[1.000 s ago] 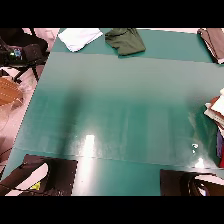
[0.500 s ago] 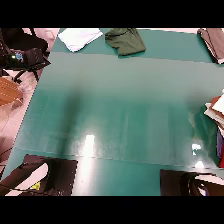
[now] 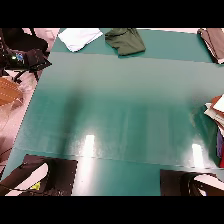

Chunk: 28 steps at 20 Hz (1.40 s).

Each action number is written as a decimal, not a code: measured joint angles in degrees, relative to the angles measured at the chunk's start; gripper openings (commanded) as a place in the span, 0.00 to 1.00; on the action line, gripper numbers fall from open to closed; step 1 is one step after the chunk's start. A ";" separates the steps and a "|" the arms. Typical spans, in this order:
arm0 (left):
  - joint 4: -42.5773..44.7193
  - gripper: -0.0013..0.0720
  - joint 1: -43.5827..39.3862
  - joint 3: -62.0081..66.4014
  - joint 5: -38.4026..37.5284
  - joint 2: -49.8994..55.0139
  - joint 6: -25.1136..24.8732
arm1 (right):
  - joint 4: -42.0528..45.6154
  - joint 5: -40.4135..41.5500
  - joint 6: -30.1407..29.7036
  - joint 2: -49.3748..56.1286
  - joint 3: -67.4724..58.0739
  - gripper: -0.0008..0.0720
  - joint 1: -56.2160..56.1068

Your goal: Fold the shirts.

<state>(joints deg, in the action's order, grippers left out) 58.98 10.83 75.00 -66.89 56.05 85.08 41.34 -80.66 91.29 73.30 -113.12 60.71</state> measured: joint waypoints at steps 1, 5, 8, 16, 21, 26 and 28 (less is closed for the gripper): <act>-0.42 0.06 0.00 0.00 -0.22 0.00 0.00 | -2.49 2.78 0.00 -0.63 0.15 0.74 -5.40; -2.16 0.06 0.00 0.00 -2.05 0.00 0.00 | -7.50 15.13 -1.95 -1.53 0.85 0.27 -34.95; -2.97 0.06 0.00 0.00 -4.24 0.00 0.00 | -8.76 20.57 -8.11 0.26 2.16 0.18 -57.77; -3.61 0.06 0.00 0.00 -6.88 0.00 0.00 | -9.66 22.62 -20.85 5.62 6.97 0.18 -85.72; -3.76 0.06 0.00 0.00 -6.29 0.00 0.00 | -9.77 22.73 -22.32 6.19 7.91 0.18 -88.08; -3.76 0.06 0.00 0.00 -6.01 -0.02 0.00 | -9.81 22.67 -22.67 6.34 8.13 0.18 -88.59; -3.76 0.06 0.00 0.00 -5.99 -0.02 0.00 | -9.86 22.67 -22.71 6.32 8.13 0.18 -88.63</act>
<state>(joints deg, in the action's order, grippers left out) 55.22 10.83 75.00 -72.88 56.03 85.08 31.48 -58.00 68.58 79.61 -104.99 -27.92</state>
